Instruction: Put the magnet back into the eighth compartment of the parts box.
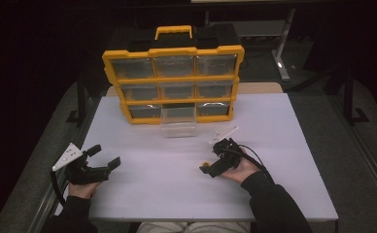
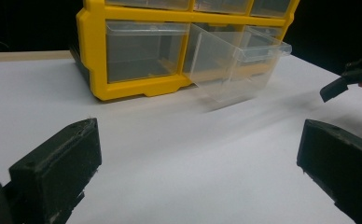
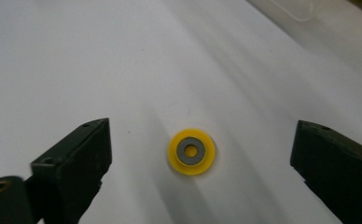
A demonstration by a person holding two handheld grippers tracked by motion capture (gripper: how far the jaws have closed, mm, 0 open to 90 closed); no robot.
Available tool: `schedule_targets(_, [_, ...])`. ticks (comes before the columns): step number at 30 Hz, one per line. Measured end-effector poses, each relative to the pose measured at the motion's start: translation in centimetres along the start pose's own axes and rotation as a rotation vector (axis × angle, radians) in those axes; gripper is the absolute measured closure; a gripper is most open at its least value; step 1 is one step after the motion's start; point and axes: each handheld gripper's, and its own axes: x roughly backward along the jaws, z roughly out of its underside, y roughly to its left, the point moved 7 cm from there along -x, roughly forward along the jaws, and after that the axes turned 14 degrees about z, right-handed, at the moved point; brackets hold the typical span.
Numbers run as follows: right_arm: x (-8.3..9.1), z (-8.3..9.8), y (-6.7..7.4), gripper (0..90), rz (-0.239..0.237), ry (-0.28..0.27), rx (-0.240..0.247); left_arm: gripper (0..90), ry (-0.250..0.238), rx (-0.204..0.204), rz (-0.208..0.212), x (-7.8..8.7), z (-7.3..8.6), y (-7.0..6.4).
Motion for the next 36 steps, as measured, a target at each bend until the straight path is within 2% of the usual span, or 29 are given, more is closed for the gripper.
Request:
schedule_targets(5, [-0.3, 0.1, 0.4, 13.9, -0.02, 0.009, 0.01, 0.0, 0.0, 0.0, 0.001, 0.0, 0.0, 0.0])
schedule_targets(9, [-0.7, 0.4, 0.4, 18.2, -0.01, 0.037, 0.018, 0.0, -0.002, 0.001, 0.003, 0.0, 0.0, 0.0])
schedule_targets(12, [-0.8, 0.5, 0.4, 22.2, -0.009, 0.045, 0.005, 0.0, -0.005, 0.003, 0.004, 0.0, 0.0, 0.0])
schedule_targets(13, [-0.9, 0.6, 0.3, 27.7, -0.011, 0.043, -0.001, 0.0, -0.004, 0.003, 0.003, 0.0, 0.0, 0.0])
schedule_targets(15, [-0.9, 0.6, 0.3, 29.8, -0.01, 0.043, -0.002, 0.0, -0.003, 0.003, 0.004, 0.0, 0.0, 0.0])
schedule_targets(16, [-1.0, 0.7, 0.4, 34.8, -0.017, 0.044, -0.004, 0.0, -0.002, 0.001, 0.004, 0.0, 0.0, 0.0])
schedule_targets(19, [-1.1, 0.7, 0.4, 40.8, -0.012, 0.043, -0.013, 0.0, -0.003, 0.002, 0.004, 0.0, 0.0, 0.0])
schedule_targets(29, [-1.4, 0.7, 0.4, 45.9, 0.001, 0.04, -0.016, 0.0, -0.004, 0.003, 0.004, 0.0, 0.0, 0.0])
schedule_targets(34, [-1.8, 1.0, 0.7, 53.5, 0.011, 0.057, 0.0, 0.0, -0.003, 0.002, 0.006, 0.0, 0.0, 0.0])
schedule_targets(36, [-1.8, 1.0, 0.7, 57.3, 0.016, 0.054, -0.007, 0.0, -0.014, 0.006, 0.015, 0.0, -0.1, -0.1])
